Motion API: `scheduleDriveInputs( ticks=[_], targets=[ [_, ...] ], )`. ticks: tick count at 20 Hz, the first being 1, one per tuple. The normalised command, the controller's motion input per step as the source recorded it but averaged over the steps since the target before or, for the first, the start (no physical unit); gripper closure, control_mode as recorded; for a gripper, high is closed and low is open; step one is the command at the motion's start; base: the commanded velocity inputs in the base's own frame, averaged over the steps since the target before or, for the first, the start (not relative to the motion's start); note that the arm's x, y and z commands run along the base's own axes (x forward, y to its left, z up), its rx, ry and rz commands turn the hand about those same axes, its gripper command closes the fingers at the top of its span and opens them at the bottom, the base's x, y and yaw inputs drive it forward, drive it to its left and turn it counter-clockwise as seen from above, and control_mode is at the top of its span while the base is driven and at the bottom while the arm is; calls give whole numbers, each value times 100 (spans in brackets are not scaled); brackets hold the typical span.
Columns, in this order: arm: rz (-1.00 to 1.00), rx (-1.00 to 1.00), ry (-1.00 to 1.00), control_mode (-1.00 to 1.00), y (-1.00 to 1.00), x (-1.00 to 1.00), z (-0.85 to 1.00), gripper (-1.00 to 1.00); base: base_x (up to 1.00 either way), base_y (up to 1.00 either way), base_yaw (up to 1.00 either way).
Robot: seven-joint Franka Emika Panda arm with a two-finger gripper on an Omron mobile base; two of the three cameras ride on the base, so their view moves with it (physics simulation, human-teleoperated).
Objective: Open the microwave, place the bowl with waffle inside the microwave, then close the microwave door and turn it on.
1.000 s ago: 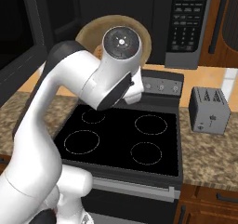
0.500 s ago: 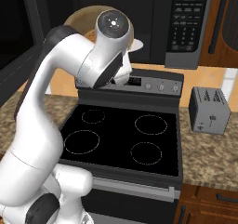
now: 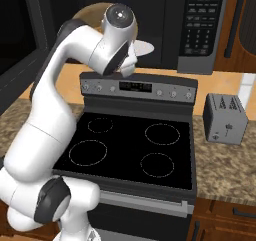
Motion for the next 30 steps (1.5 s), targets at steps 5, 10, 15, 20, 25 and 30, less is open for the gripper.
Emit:
scheduleDriveInputs(
  ticks=[5, 10, 15, 20, 25, 30],
  targets=[
    [4, 0, 5, -100, 0, 78, 1, 100, 0, 0, 0],
    [2, 0, 4, -100, 2, 73, 0, 100, 0, 0, 0],
    [0, -1, 5, -100, 0, 65, -1, 100, 0, 0, 0],
    [0, 0, 0, -100, 0, 47, -13, 100, 0, 0, 0],
    [0, 0, -4, -100, 0, 18, -42, 100, 0, 0, 0],
    [0, 0, -1, -100, 0, 24, -30, 100, 0, 0, 0]
  ],
)
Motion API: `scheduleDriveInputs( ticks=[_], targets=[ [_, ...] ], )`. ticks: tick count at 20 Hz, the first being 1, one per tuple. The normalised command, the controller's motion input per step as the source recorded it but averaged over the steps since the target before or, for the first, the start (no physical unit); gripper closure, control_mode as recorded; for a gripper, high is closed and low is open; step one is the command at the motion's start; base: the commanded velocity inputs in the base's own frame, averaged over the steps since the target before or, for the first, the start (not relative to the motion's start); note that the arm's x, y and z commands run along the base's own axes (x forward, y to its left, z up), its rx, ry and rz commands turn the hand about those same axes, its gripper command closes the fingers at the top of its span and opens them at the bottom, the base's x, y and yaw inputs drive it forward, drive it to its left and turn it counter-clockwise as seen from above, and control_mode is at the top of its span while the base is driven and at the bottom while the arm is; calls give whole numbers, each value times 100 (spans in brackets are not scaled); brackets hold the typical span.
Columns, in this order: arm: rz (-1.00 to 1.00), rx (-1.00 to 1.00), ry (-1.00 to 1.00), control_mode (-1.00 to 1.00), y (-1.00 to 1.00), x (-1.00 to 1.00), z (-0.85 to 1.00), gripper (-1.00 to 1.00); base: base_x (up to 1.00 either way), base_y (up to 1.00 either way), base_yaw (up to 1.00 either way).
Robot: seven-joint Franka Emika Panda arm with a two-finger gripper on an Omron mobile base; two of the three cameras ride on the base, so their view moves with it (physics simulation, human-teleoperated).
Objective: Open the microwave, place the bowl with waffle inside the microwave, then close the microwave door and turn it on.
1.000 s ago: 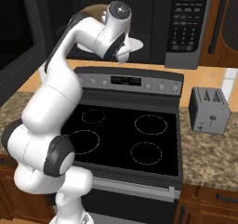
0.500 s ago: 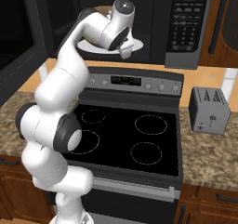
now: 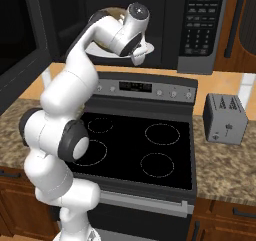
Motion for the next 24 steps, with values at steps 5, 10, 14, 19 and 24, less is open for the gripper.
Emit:
scheduleDriveInputs(
  ticks=[5, 10, 14, 19, 24],
  targets=[
    [-5, -4, -4, -100, 24, 19, -3, -100, 0, 0, 0],
    [0, 0, -18, -100, 1, 0, 8, -100, 0, 0, 0],
    [0, 0, -25, -100, 6, -1, 22, -100, 0, 0, 0],
    [0, 0, -16, -100, 2, -51, 30, -100, 0, 0, 0],
    [0, 4, -8, -100, 0, -98, 27, -100, 0, 0, 0]
  ],
)
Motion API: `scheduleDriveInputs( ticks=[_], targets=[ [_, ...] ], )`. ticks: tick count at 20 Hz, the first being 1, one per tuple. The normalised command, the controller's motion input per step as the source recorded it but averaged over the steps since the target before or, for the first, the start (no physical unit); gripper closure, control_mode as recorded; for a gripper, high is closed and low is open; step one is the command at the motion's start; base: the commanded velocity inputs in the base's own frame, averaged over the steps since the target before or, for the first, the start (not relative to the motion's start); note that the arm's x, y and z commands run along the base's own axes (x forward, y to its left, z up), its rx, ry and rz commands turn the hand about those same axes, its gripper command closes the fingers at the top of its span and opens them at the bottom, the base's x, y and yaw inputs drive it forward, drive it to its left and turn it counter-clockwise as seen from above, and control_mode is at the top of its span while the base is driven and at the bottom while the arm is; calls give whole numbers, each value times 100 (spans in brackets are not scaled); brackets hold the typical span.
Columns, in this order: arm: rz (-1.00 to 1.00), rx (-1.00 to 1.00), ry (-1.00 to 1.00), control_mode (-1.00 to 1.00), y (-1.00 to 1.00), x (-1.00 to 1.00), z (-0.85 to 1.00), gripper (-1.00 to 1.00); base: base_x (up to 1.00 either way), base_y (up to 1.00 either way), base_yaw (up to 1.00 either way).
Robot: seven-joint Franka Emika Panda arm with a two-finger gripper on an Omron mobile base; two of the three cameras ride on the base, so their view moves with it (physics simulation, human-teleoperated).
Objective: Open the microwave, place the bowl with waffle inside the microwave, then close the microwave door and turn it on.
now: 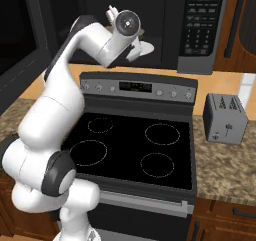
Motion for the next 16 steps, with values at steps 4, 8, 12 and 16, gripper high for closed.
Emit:
scheduleDriveInputs(
  ticks=[4, 8, 12, 16],
  targets=[
    [0, 10, -19, -100, 0, -100, 6, -100, 0, 0, 0],
    [-3, 19, -17, -100, 0, -100, 1, -100, 0, 0, 0],
    [-3, 16, -1, -100, 1, -100, 0, -100, 0, 0, 0],
    [-1, 9, 6, -100, 0, -100, 12, -100, 0, 0, 0]
  ],
)
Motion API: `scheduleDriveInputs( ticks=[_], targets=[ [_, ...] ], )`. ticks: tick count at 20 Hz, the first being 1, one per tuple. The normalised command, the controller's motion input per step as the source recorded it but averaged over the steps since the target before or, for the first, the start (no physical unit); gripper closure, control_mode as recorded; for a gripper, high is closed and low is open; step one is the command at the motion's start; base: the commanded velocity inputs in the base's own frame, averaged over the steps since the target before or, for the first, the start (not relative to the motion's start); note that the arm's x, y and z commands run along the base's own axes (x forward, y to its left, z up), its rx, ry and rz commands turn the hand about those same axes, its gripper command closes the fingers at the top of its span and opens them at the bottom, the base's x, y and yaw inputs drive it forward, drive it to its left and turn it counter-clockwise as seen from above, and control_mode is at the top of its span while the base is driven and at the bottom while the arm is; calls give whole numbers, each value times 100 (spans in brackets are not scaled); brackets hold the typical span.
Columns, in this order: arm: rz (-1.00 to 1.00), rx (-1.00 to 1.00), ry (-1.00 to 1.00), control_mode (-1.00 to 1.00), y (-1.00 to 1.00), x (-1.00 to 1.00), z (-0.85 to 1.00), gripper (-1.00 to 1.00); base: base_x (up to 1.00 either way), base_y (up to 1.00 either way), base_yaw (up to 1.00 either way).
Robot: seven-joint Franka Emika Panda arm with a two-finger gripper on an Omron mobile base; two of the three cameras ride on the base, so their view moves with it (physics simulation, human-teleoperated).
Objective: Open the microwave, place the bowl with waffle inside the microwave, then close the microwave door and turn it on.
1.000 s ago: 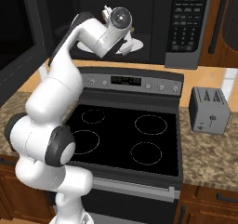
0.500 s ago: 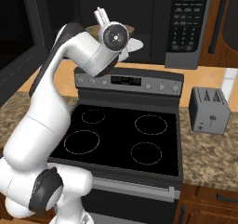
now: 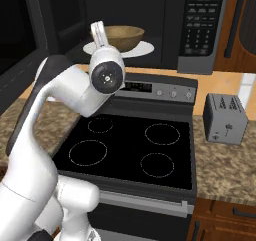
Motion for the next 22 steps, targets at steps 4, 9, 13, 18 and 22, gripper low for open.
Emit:
scheduleDriveInputs(
  ticks=[4, 9, 13, 18, 22],
  targets=[
    [0, 0, 5, -100, 0, -100, 21, -100, 0, 0, 0],
    [0, 8, 10, -100, 0, -100, 41, -100, 0, 0, 0],
    [0, 11, 6, -100, 0, -100, 28, -100, 0, 0, 0],
    [0, 9, 0, -100, 1, -100, 4, -100, 0, 0, 0],
    [-3, 3, -24, -100, 59, -100, -7, -100, 0, 0, 0]
  ],
)
